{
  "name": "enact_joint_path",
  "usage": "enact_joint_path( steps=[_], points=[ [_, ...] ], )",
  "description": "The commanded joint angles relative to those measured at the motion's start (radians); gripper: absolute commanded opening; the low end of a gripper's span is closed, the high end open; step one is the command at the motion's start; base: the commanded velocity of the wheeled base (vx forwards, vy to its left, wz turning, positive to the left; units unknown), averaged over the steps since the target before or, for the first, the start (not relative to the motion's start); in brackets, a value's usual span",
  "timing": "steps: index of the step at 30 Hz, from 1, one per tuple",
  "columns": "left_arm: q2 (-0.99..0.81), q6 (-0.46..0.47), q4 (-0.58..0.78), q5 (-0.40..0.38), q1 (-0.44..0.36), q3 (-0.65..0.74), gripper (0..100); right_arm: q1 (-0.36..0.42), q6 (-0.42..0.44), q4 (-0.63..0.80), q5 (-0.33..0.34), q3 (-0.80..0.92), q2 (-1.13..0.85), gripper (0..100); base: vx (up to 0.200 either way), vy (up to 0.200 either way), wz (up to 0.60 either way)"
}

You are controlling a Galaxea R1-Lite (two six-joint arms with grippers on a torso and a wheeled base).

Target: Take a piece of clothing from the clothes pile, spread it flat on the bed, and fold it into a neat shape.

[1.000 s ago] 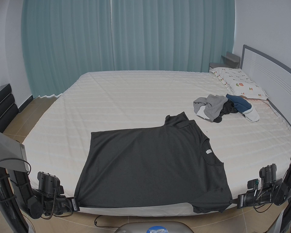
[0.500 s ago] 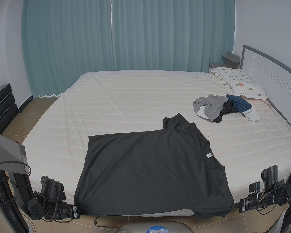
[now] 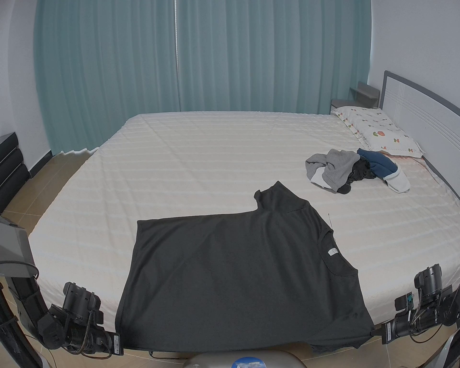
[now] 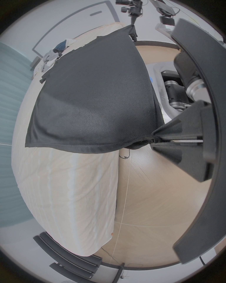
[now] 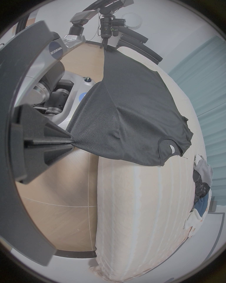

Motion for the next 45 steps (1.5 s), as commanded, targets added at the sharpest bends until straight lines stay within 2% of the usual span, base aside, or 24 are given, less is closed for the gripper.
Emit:
enact_joint_path(
  steps=[1,10,13,18,19,20,23,31,43,45],
  points=[
    [-0.031,0.011,0.013,0.009,-0.005,0.014,0,0.001,-0.008,0.011,-0.001,0.018,-0.029,0,0.0,0.0,0.0],
    [-0.034,-0.001,-0.016,0.013,-0.001,0.005,0,0.0,0.002,0.0,0.005,0.004,-0.076,0,0.0,0.0,0.0],
    [-0.034,-0.006,-0.068,0.013,0.013,0.0,0,0.0,0.005,0.0,0.011,-0.021,-0.076,0,0.0,0.0,0.0],
    [-0.036,-0.124,-0.245,0.023,0.019,-0.027,0,0.0,0.045,-0.001,0.01,-0.11,-0.066,0,0.0,0.0,0.0],
    [-0.036,-0.124,-0.245,0.023,0.019,-0.027,0,0.0,0.045,-0.001,0.01,-0.11,-0.066,0,0.0,0.0,0.0],
    [-0.031,-0.157,-0.309,0.036,0.024,-0.032,0,0.0,0.081,-0.001,0.01,-0.136,-0.069,0,0.0,0.0,0.0],
    [-0.019,-0.173,-0.374,0.046,0.028,-0.041,0,0.0,0.124,-0.003,0.005,-0.174,-0.067,0,0.0,0.0,0.0],
    [-0.019,-0.226,-0.455,0.083,0.042,-0.067,0,0.0,0.218,-0.003,0.001,-0.243,-0.09,0,0.0,0.0,0.0],
    [0.019,-0.226,-0.464,0.083,0.041,-0.078,0,0.001,0.218,-0.003,0.001,-0.281,-0.075,0,0.0,0.0,0.0],
    [0.065,-0.229,-0.464,0.083,0.044,-0.11,0,0.012,0.221,-0.003,-0.002,-0.321,-0.024,0,0.0,0.0,0.0]
  ],
)
